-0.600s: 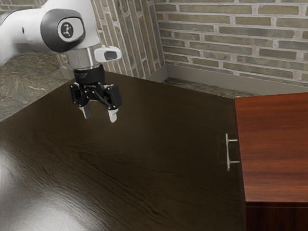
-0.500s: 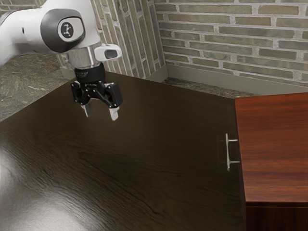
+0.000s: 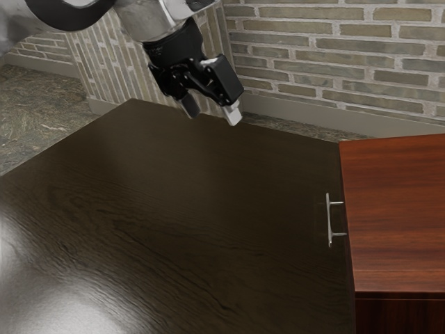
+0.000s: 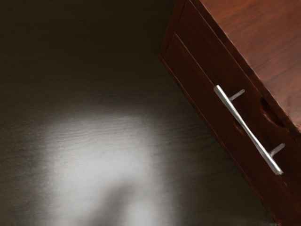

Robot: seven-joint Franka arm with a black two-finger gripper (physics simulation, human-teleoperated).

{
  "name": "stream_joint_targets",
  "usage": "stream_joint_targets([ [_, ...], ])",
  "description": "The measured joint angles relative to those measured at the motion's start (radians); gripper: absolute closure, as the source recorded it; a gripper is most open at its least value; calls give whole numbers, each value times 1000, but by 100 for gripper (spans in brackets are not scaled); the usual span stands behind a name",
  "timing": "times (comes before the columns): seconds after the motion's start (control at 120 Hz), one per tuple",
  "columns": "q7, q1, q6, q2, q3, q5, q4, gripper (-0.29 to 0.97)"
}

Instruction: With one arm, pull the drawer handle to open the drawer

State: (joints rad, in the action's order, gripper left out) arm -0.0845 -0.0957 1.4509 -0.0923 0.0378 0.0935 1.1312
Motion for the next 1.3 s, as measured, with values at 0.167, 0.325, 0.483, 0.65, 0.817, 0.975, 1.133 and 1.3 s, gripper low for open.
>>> stream_joint_targets([
  [0.167,-172,20,48,-67,18,16,23,0],
  [0.325,-326,-5,81,-98,17,25,78,0],
  [0.483,-469,-55,116,-120,13,22,98,0],
  [0.65,-594,-56,155,-141,9,12,125,0],
  [0.817,-697,-65,199,-140,10,6,164,0],
  [0.975,-775,-66,233,-136,13,6,187,0],
  [1.133,-837,-70,260,-128,23,5,228,0],
  [1.3,-887,-71,288,-127,40,1,256,0],
])
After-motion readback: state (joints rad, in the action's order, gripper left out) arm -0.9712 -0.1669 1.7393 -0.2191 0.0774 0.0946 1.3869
